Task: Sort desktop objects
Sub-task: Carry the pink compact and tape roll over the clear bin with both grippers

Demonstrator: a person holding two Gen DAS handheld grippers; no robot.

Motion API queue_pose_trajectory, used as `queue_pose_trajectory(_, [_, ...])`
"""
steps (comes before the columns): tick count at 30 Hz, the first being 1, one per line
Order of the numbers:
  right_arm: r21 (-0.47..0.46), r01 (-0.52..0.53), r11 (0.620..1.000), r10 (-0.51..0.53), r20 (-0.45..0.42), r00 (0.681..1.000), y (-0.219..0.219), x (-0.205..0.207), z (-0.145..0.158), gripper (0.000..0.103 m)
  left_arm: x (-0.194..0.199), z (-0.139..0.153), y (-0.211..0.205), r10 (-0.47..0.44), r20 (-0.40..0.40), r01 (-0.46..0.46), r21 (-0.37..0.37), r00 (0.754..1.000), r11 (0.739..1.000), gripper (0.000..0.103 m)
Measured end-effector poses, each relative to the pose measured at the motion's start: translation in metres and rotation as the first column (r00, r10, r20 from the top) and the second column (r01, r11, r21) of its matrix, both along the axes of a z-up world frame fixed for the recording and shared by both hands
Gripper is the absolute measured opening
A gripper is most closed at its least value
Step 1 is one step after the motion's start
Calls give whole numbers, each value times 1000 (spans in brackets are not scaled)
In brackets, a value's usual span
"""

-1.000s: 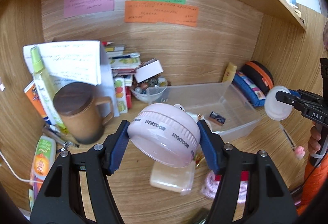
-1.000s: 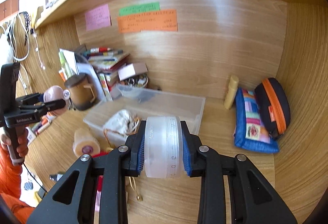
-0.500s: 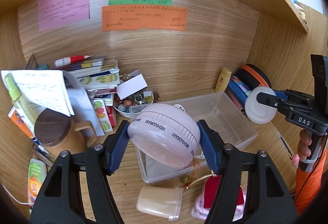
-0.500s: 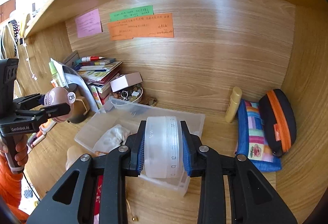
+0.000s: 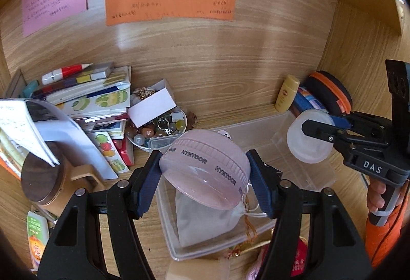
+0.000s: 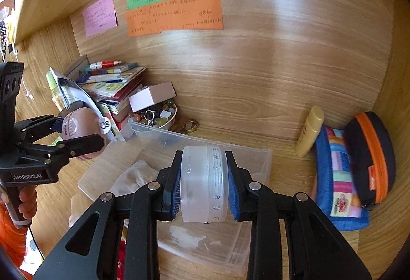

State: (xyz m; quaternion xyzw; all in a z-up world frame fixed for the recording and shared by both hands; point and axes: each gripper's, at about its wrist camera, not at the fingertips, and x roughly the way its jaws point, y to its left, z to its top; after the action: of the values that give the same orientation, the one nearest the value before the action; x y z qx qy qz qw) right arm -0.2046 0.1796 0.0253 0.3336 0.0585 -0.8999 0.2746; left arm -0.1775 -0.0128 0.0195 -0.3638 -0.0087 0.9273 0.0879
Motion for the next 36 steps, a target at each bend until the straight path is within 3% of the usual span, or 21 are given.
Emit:
queue_pose_trajectory(14, [49, 7, 999, -11, 81, 997, -13, -24, -39, 27, -35, -39, 10, -5, 113, 9, -38, 994, 999, 65])
queue_pose_trajectory(25, [81, 1, 997, -12, 137, 990, -19, -35, -60, 27, -45, -58, 20, 6, 158, 13, -120, 987, 993, 65])
queue_pose_trajectory(36, [105, 6, 994, -20, 138, 990, -23, -35, -66, 27, -54, -70, 26, 34, 174, -1, -184, 984, 983, 65])
